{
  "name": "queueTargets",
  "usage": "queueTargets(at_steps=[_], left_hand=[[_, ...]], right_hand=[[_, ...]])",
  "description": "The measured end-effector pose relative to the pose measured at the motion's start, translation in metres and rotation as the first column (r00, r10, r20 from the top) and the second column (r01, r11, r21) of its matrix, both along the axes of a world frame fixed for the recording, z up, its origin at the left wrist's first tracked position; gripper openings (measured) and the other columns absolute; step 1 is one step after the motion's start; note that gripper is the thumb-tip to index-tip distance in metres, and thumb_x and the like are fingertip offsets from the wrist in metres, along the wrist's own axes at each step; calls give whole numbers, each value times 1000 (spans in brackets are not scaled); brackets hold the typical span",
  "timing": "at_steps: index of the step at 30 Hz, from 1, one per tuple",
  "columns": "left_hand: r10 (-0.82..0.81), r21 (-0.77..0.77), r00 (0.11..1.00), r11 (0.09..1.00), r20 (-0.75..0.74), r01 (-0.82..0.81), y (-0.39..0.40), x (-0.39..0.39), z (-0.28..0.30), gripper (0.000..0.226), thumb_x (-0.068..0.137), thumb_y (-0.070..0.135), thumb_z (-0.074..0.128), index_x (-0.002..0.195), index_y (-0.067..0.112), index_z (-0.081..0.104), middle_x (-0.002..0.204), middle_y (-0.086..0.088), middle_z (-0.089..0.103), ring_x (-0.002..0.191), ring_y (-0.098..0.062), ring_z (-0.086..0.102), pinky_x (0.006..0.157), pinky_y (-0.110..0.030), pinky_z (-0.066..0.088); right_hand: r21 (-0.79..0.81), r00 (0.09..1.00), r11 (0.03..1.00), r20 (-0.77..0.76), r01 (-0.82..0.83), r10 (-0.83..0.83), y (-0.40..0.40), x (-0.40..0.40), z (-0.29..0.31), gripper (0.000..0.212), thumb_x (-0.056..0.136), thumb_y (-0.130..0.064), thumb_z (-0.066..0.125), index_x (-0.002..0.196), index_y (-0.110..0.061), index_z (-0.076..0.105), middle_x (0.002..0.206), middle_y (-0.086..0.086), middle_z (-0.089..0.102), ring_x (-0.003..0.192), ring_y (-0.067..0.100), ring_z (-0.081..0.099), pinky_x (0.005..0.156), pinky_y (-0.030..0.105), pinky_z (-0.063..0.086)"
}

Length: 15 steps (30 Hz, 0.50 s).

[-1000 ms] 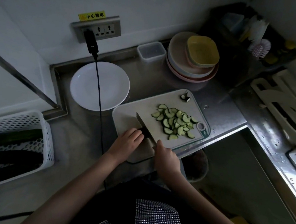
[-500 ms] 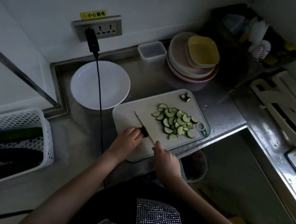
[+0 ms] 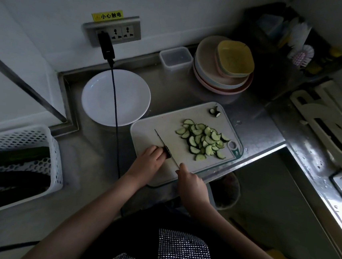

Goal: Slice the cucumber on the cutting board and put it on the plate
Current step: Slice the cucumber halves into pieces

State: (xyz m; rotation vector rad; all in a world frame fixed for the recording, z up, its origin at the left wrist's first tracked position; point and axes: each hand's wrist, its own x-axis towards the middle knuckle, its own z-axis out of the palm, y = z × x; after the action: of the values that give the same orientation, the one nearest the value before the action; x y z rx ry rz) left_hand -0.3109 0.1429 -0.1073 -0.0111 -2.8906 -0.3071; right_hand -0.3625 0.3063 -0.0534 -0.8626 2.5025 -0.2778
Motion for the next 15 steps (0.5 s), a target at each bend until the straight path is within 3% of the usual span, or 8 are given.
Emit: queueTargets(at_steps=[3, 7, 10, 15], left_hand=[[-24, 29, 1000, 999, -7, 24, 0, 0, -2, 32, 75, 9, 40, 106, 5, 48, 96, -13, 58, 89, -28, 46, 74, -36, 52], [-22, 51, 1000, 998, -5, 23, 1, 0, -2, 28, 73, 8, 39, 101, 8, 44, 100, -10, 50, 89, -27, 45, 73, -36, 51], [-12, 61, 1000, 998, -13, 13, 0, 0, -4, 31, 74, 9, 39, 103, 7, 45, 104, -9, 46, 90, -26, 45, 73, -35, 50], [-7, 90, 1000, 996, -16, 9, -1, 3, -3, 29, 75, 9, 38, 102, 9, 46, 103, -8, 47, 91, -25, 45, 72, -35, 52]], right_hand=[[4, 1000, 1000, 23, 11, -11, -1, -2, -1, 17, 102, -28, 37, 93, -16, 29, 86, 17, 63, 82, 36, 63, 59, 39, 41], [60, 997, 998, 72, 29, -33, -1, -5, -3, 9, 99, -17, 38, 95, -17, 30, 92, 17, 61, 88, 37, 62, 61, 39, 42], [62, 996, 997, 73, 47, -52, -1, -6, -3, 4, 99, -19, 37, 101, -16, 34, 96, 19, 62, 90, 39, 62, 63, 39, 41], [30, 993, 994, 45, 106, -107, -1, -3, 4, 15, 101, -29, 36, 102, -14, 37, 95, 18, 63, 90, 38, 63, 63, 39, 44]])
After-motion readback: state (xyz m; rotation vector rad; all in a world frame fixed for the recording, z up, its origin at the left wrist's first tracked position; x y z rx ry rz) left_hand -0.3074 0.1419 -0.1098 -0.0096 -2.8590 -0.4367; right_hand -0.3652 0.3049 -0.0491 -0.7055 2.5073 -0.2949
